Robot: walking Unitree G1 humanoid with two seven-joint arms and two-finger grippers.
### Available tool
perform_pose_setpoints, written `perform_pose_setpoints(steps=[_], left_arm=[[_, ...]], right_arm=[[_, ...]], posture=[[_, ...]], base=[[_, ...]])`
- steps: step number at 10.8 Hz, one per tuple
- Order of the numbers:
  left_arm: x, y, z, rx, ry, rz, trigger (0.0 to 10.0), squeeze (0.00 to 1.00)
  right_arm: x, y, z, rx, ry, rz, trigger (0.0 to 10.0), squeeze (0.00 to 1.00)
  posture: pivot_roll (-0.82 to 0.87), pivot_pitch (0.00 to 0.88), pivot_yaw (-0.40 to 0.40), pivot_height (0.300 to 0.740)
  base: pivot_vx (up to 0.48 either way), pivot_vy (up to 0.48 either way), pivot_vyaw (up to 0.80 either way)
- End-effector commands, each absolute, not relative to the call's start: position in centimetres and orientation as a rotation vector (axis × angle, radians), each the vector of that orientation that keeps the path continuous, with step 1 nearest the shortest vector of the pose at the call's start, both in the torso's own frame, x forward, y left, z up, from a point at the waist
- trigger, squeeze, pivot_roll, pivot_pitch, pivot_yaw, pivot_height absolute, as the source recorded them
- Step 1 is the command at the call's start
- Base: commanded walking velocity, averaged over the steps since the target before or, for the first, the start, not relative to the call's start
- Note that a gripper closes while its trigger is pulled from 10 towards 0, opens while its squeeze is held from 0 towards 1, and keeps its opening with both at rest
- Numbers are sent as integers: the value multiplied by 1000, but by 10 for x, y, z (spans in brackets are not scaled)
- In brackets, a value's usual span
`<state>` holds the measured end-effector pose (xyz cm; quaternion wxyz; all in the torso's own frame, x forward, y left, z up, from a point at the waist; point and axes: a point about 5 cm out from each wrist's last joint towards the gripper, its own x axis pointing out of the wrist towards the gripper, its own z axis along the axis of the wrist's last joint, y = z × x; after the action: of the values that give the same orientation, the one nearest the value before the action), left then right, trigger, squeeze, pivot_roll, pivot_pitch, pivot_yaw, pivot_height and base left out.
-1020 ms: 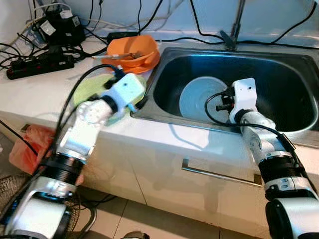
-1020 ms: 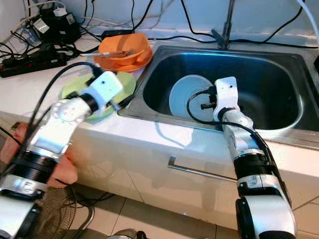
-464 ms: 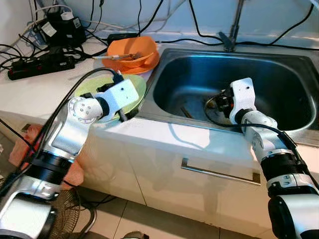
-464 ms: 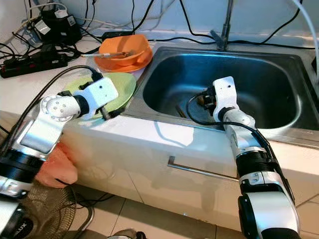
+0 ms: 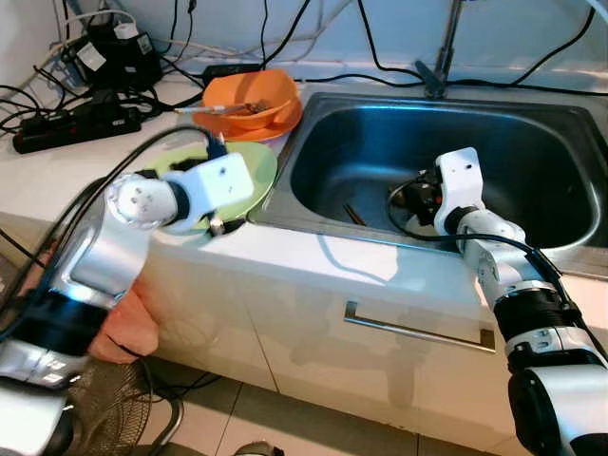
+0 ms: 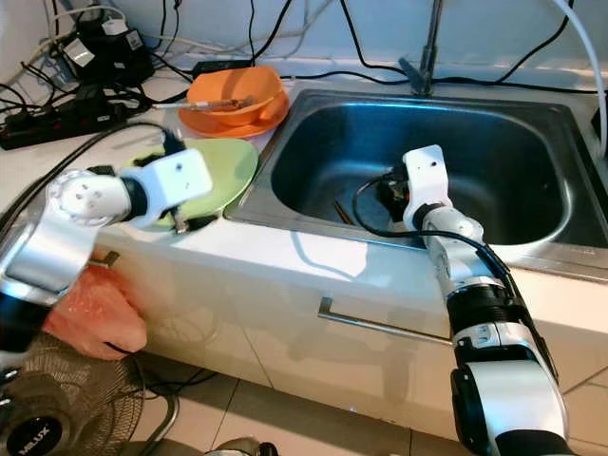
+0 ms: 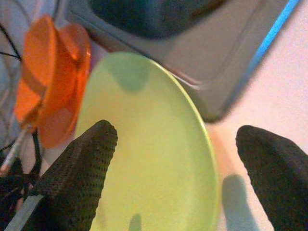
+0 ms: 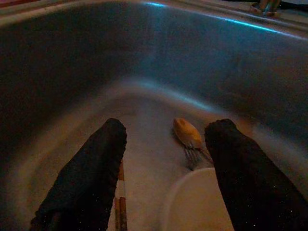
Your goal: Kitchen organization
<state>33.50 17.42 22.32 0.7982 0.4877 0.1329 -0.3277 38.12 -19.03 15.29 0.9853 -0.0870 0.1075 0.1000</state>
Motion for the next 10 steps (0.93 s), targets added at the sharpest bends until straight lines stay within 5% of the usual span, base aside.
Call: perform_pose_setpoints(steps=[1,3,4,5,7,8,9,10], left_arm=[[330,178,218,1071,346,-729,10000,1000],[329,188,204,1106,406,-720,10000,1000],[335,199,195,1140,403,-649,10000,137],[340,207,188,1122,405,-609,10000,0],[345,221,167,1144,430,-542,10000,0],[344,226,157,1156,452,-544,9059,0],[345,228,148,1160,456,-541,1765,0],[346,229,143,1171,458,-543,118,0]], right_arm=[[384,-186,157,-173,199,212,10000,1000],[385,-187,158,-166,193,203,10000,690],[385,-188,160,-155,184,193,10000,682],[385,-188,160,-145,182,190,10000,659],[384,-190,161,-136,174,180,10000,608],[384,-192,162,-132,170,176,10000,565],[384,-193,164,-126,163,169,10000,525],[384,-193,166,-120,158,167,10000,447]], posture=[[168,21,106,740],[170,22,111,740],[170,23,116,740],[169,22,116,740],[158,25,118,740],[158,25,118,740],[151,27,117,740],[150,27,116,740]], base=[[0,0,0],[0,0,0],[0,0,0],[0,0,0],[0,0,0],[0,0,0],[0,0,0],[0,0,0]])
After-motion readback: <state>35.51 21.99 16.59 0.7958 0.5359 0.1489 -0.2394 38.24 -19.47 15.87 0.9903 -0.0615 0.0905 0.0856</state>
